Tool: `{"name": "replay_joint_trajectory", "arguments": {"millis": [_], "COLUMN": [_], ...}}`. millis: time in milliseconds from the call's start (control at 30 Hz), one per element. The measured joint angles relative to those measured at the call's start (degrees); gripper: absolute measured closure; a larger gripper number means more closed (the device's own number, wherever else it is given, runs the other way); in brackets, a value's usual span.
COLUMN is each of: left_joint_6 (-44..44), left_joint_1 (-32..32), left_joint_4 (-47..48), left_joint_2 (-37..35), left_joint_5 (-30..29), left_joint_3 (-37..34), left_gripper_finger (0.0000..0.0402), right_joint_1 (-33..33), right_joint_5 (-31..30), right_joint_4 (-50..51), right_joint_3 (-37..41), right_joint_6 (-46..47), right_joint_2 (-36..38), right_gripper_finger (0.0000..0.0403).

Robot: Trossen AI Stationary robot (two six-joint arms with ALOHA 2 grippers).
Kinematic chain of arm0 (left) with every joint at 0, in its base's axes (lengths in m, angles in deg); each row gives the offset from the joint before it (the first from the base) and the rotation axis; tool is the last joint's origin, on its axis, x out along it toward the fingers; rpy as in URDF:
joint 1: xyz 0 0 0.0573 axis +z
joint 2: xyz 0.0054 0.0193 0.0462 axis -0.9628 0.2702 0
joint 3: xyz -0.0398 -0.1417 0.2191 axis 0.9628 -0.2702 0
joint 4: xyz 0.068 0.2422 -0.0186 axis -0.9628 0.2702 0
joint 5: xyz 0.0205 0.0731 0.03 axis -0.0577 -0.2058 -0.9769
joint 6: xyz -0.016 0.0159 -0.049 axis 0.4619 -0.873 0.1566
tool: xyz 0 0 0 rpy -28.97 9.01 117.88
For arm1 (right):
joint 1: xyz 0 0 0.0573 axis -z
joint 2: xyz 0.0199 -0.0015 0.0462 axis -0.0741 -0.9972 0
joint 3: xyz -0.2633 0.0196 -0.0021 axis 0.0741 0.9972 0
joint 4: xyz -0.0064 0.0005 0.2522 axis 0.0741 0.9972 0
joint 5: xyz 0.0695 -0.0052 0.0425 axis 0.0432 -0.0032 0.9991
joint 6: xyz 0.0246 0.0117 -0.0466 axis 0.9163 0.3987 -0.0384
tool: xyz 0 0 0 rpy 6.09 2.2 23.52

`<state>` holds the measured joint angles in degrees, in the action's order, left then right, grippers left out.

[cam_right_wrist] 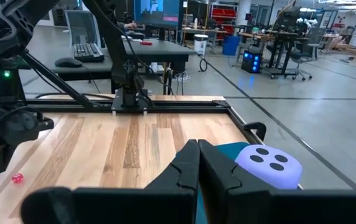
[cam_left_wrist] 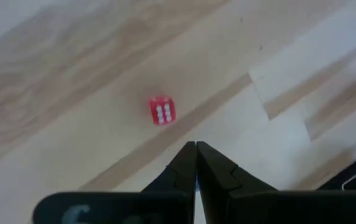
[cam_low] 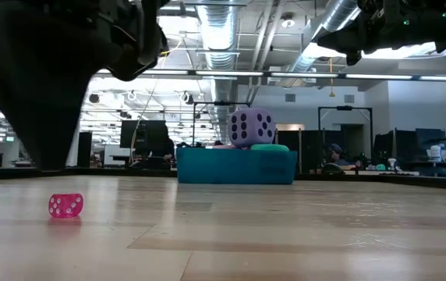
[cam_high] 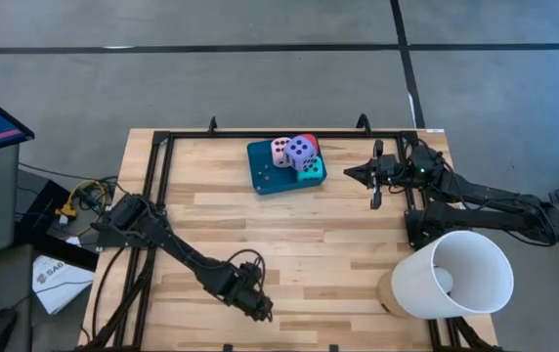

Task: Pick & Place Dice
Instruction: Put the small red dice into the blue bin

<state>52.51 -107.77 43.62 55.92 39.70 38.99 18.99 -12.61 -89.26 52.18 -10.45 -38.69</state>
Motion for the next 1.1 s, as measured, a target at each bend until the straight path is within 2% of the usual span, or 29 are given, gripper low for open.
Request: {"name": "replay_joint_trajectory", "arguments": {"millis": [233,767,933,1100], "left_joint_6": [-0.1,0.3,1.6,4.9], "left_joint_1": [0.1,0.1,0.4,1.4], "left_joint_4": [0.2,0.1,0.1,0.1], "left_joint_2": [0.0,0.0,0.0,0.0], "left_joint_5": [-0.3,-1.0,-1.7,-1.8], "left_joint_3": [-0.5,-2.0,-1.9,-1.9], "left_gripper_finger": [0.0375,0.0219,0.0204,0.0212], "right_joint_1": [0.0,0.0,0.0,0.0], "right_joint_5": [0.0,0.0,0.0,0.0], "right_joint_4": [0.1,0.1,0.1,0.1], "right_joint_3": [0.0,0.0,0.0,0.0], "right_joint_6": [0.0,0.0,0.0,0.0], "right_joint_2": [0.0,0.0,0.0,0.0], "right_gripper_finger": [0.0403,0.0403,0.0403,0.0403]}}
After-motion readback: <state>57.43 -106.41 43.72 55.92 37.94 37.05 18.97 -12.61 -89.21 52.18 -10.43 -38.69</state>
